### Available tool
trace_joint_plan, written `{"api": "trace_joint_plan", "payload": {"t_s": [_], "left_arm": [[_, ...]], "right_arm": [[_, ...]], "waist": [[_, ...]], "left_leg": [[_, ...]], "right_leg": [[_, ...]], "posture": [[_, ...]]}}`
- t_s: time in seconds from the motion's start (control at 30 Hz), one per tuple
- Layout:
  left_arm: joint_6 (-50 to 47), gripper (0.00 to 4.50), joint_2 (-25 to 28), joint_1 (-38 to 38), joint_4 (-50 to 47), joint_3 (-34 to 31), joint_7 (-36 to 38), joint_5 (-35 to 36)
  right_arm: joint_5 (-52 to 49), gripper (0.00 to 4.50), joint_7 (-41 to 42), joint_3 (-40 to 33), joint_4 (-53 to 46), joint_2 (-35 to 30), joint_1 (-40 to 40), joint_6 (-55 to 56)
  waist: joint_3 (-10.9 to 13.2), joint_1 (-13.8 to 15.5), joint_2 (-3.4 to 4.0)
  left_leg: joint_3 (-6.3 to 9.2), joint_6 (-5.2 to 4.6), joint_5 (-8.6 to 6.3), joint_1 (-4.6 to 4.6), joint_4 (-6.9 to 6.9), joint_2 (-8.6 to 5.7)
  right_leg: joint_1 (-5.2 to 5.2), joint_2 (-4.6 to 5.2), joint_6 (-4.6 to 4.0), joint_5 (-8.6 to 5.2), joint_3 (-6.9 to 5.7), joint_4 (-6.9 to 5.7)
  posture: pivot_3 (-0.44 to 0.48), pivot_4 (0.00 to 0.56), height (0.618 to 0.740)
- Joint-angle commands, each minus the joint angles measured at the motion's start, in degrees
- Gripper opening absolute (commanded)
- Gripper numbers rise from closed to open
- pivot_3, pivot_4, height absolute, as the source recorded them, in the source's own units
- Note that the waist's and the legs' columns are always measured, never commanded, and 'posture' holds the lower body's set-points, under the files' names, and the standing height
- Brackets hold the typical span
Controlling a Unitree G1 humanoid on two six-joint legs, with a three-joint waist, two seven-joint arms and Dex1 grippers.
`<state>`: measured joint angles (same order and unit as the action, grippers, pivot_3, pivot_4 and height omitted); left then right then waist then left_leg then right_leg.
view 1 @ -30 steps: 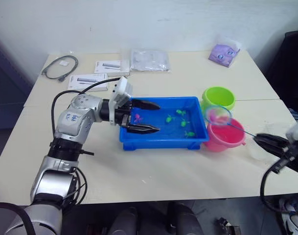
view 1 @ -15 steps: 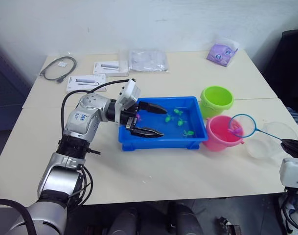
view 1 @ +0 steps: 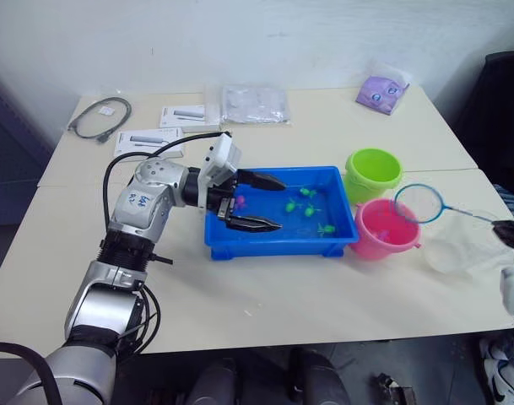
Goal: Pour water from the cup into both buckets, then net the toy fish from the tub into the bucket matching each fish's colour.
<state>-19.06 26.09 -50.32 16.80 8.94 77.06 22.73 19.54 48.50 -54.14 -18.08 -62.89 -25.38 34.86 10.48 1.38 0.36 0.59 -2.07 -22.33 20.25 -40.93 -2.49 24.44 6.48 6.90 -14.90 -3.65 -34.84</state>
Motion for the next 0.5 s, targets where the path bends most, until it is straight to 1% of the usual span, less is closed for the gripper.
{"api": "trace_joint_plan", "payload": {"t_s": [0.03, 0.1, 0.13, 0.2, 0.27, 0.33, 0.37, 0.4, 0.43, 0.47, 0.5], "left_arm": [[1.34, 4.49, 1.65, 1.24, -0.48, -1.69, -0.97, -1.07], [0.35, 4.49, 2.82, 2.34, -2.17, -2.44, -1.69, -0.59], [-0.31, 4.49, 3.5, 2.9, -3.06, -2.85, -2.04, -0.29], [-1.49, 4.49, 5.03, 3.99, -4.24, -3.62, -2.73, -0.11], [-2.36, 4.49, 6.47, 4.89, -4.68, -4.38, -3.38, -0.11], [-3.17, 4.49, 8.76, 6.48, -5.13, -5.84, -4.3, -0.34], [-3.49, 4.49, 9.68, 7.21, -5.45, -6.44, -4.65, -0.36], [-3.73, 4.49, 10.25, 7.66, -5.73, -6.75, -4.91, -0.27], [-4.2, 4.49, 11.23, 8.7, -6.23, -7.63, -5.74, -0.19], [-4.84, 4.49, 12.61, 10.46, -7.21, -9.11, -6.99, -0.12], [-5.39, 4.49, 13.61, 11.79, -8.08, -10.18, -7.95, -0.03]], "right_arm": [[-0.38, 0.0, 0.04, 1.06, 0.47, -1.58, 1.46, 1.32], [-0.9, 0.0, -0.63, 2.46, 3.18, -3.14, 3.94, 0.38], [-3.39, 0.0, -0.52, 3.95, 3.91, -3.35, 5.41, -1.2], [-14.4, 0.0, 1.61, 9.31, 2.17, -2.06, 8.47, -9.72], [-23.46, 0.0, 1.63, 14.0, -1.5, -0.47, 12.43, -21.24], [-35.26, 0.0, 0.0, 21.3, -6.74, 0.15, 18.07, -37.59], [-39.58, 0.0, -0.29, 24.22, -8.84, 0.24, 20.29, -44.21], [-42.07, 0.0, -0.39, 25.9, -10.29, 0.21, 21.76, -48.75], [-45.29, 0.0, -0.93, 29.8, -11.51, 0.63, 24.83, -54.09], [-46.08, 0.0, -1.73, 36.17, -10.89, 3.41, 30.49, -57.83], [-46.76, 0.0, -2.48, 40.82, -10.43, 5.31, 34.67, -60.67]], "waist": [[0.0, -0.05, 0.0], [0.0, -0.05, 0.0], [0.0, -0.06, 0.0], [0.01, -0.19, -0.02], [0.01, -0.19, -0.01], [0.0, -0.31, 0.02], [0.01, -0.38, 0.07], [0.0, -0.39, 0.08], [0.0, -0.31, 0.08], [0.0, -0.34, 0.07], [-0.03, -0.39, 0.0]], "left_leg": [[0.0, 0.0, 0.0, -0.01, 0.02, 0.01], [-0.01, 0.0, 0.0, 0.0, 0.02, 0.03], [-0.02, 0.0, 0.0, 0.0, -0.01, 0.02], [-0.03, 0.0, 0.0, -0.01, -0.02, 0.03], [0.04, 0.01, 0.0, -0.01, -0.02, 0.09], [0.13, 0.04, -0.01, 0.03, -0.05, 0.13], [0.14, 0.05, -0.01, 0.01, -0.05, 0.13], [0.17, 0.07, -0.02, 0.02, -0.07, 0.14], [0.25, 0.09, -0.02, 0.03, -0.09, 0.14], [0.36, 0.13, -0.03, 0.05, -0.12, 0.15], [0.39, 0.15, -0.04, 0.07, -0.12, 0.17]], "right_leg": [[0.01, -0.01, 0.0, 0.0, 0.0, 0.0], [0.01, -0.02, 0.0, 0.0, 0.0, -0.01], [0.01, -0.01, 0.0, 0.0, 0.01, -0.02], [0.01, 0.0, 0.0, 0.0, 0.04, -0.01], [0.0, 0.0, -0.01, 0.0, 0.02, -0.01], [0.01, 0.02, -0.04, -0.02, 0.0, -0.02], [0.01, 0.02, -0.04, -0.02, -0.01, -0.04], [0.01, 0.08, -0.06, -0.02, 0.0, -0.05], [0.01, 0.09, -0.09, -0.04, 0.0, -0.06], [-0.01, 0.08, -0.12, -0.05, 0.01, -0.06], [0.0, 0.09, -0.13, -0.06, 0.02, -0.04]], "posture": [[0.0, 0.15, 0.735], [0.0, 0.15, 0.735], [0.0, 0.15, 0.735], [0.0, 0.15, 0.735], [0.0, 0.15, 0.735], [0.0, 0.15, 0.735], [0.0, 0.15, 0.735], [0.0, 0.15, 0.735], [0.0, 0.15, 0.735], [0.0, 0.15, 0.735], [0.0, 0.15, 0.735]]}}
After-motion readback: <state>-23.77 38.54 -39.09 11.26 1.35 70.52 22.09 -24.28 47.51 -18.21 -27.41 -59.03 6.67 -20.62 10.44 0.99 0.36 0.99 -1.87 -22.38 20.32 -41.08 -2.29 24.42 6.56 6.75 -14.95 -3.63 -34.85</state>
